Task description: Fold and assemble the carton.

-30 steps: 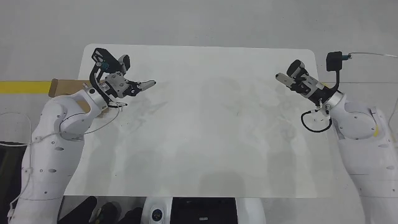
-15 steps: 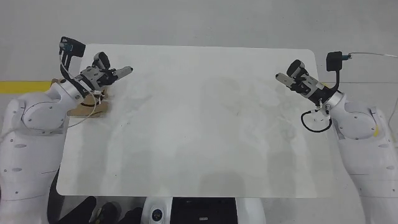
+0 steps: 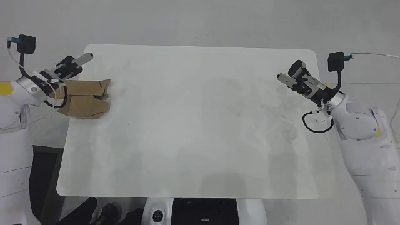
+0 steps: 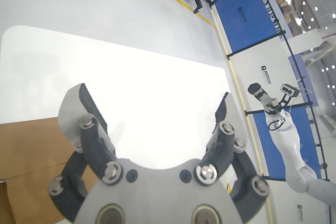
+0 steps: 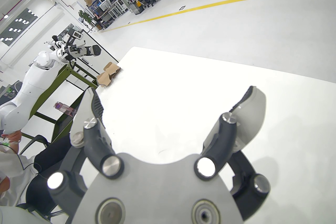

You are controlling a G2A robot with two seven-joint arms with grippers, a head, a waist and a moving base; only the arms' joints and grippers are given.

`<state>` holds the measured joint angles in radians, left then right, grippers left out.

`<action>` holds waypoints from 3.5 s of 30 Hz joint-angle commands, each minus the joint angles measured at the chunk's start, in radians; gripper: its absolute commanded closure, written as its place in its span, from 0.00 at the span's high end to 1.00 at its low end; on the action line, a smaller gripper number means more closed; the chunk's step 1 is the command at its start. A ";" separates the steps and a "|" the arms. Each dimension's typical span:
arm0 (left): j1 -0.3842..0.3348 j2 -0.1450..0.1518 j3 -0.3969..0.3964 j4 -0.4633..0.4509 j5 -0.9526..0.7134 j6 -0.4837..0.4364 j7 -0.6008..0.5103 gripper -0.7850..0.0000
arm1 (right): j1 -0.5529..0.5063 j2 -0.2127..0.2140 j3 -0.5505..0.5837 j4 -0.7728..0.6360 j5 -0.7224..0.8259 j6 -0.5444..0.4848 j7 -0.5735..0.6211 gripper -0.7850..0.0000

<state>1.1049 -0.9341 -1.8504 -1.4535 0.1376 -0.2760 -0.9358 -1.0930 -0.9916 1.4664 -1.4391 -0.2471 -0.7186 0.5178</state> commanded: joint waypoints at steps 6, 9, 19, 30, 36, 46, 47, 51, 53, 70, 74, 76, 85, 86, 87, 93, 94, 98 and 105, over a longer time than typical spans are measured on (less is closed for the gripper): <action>-0.008 0.019 -0.073 0.085 0.018 0.004 0.029 1.00 | 0.000 0.000 0.000 0.000 0.000 0.000 0.000 1.00; -0.008 0.029 -0.108 0.126 0.050 0.004 0.040 1.00 | 0.000 0.000 0.000 0.000 0.000 0.000 0.000 1.00; 0.058 0.045 -0.193 0.207 0.097 0.012 0.173 1.00 | 0.000 0.000 0.000 0.000 0.000 0.000 0.000 1.00; 0.159 0.041 -0.274 0.294 -0.011 -0.006 0.335 1.00 | 0.000 0.000 0.000 0.000 0.000 0.000 0.000 1.00; 0.205 0.029 -0.262 0.347 -0.065 -0.029 0.406 1.00 | 0.000 0.000 0.000 0.000 0.000 0.000 0.000 1.00; 0.208 0.018 -0.197 0.447 -0.112 -0.039 0.374 1.00 | 0.000 0.000 0.000 0.000 0.000 0.000 0.000 1.00; 0.203 0.017 -0.187 0.455 -0.110 -0.042 0.367 1.00 | 0.000 0.000 0.000 0.000 0.000 0.000 0.000 1.00; 0.171 0.014 -0.147 0.494 -0.112 -0.049 0.353 1.00 | 0.000 0.000 0.000 0.000 0.000 0.000 0.000 1.00; 0.150 0.013 -0.129 0.514 -0.114 -0.058 0.343 1.00 | 0.000 0.000 0.000 0.000 0.000 0.000 0.000 1.00; -0.028 0.006 -0.026 0.720 -0.182 -0.098 0.276 0.00 | 0.000 0.000 0.000 0.000 0.000 0.000 0.000 1.00; -0.055 0.005 -0.008 0.751 -0.181 -0.107 0.269 0.00 | 0.000 0.000 0.000 0.000 0.000 0.000 0.000 1.00; -0.068 0.005 -0.003 0.766 -0.188 -0.110 0.267 0.00 | 0.000 0.000 0.000 0.000 0.000 0.000 0.000 1.00; -0.127 0.006 -0.002 0.780 -0.266 -0.134 0.241 0.00 | 0.000 0.000 0.000 0.000 0.000 0.000 0.000 1.00; -0.132 0.005 -0.003 0.773 -0.279 -0.134 0.238 0.00 | 0.000 0.000 0.000 0.000 0.000 0.000 0.000 1.00; -0.137 0.005 -0.003 0.764 -0.293 -0.133 0.235 0.00 | 0.000 0.000 0.000 0.000 0.000 0.000 0.000 1.00; -0.156 0.001 0.010 0.686 -0.332 -0.124 0.250 0.00 | 0.000 0.000 0.000 0.000 0.000 0.000 0.000 1.00; -0.161 -0.001 0.017 0.667 -0.338 -0.120 0.253 0.00 | 0.000 0.000 0.000 0.000 0.000 0.000 0.000 1.00; -0.177 -0.010 0.054 0.592 -0.349 -0.100 0.266 0.00 | 0.000 0.000 0.000 0.000 0.000 0.000 0.000 1.00; -0.244 -0.035 0.164 0.503 -0.378 -0.068 0.274 0.00 | 0.000 0.000 0.000 0.000 0.000 0.000 0.000 1.00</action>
<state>0.8754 -0.9641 -1.7123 -0.9409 -0.2403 -0.3465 -0.6587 -1.0930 -0.9916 1.4664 -1.4391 -0.2471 -0.7186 0.5178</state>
